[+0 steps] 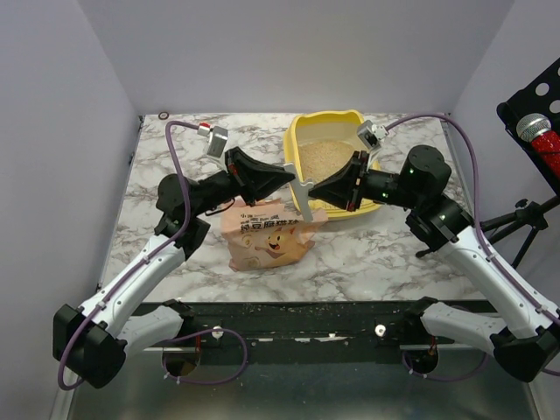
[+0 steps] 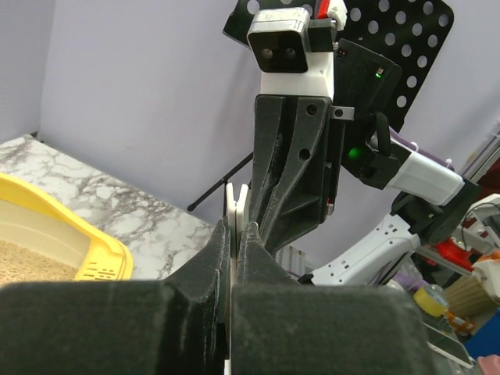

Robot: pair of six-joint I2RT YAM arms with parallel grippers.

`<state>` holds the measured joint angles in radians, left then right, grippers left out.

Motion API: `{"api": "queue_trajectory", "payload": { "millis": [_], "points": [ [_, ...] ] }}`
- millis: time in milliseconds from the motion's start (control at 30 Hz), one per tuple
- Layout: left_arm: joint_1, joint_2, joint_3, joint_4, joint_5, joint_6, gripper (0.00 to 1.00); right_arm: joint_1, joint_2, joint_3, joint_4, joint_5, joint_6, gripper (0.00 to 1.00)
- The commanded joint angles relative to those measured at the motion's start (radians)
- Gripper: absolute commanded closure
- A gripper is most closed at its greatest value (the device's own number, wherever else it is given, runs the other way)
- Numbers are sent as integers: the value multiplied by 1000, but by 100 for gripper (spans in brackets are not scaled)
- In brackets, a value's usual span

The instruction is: Fill the litter box with clean litter

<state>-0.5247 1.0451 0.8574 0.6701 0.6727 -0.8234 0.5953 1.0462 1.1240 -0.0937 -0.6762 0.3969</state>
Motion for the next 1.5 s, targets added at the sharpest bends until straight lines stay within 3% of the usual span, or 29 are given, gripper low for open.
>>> {"api": "queue_trajectory", "payload": {
  "millis": [0, 167, 433, 1000, 1467],
  "points": [
    [-1, -42, -4, -19, 41, 58, 100, 11, 8, 31, -55, -2, -32, 73],
    [-1, -80, -14, -66, 47, 81, 100, 11, -26, 51, -109, 20, -70, 48],
    [-1, -128, -32, -89, 74, 67, 100, 11, -92, 59, -167, -49, -171, 37],
    [-3, -122, -52, 34, 156, -62, 100, 26, -28, 43, -104, -221, -168, 35],
    [-3, -105, -49, 42, 165, -66, 100, 86, 17, 39, -35, -184, -138, 39]
  ]
}}
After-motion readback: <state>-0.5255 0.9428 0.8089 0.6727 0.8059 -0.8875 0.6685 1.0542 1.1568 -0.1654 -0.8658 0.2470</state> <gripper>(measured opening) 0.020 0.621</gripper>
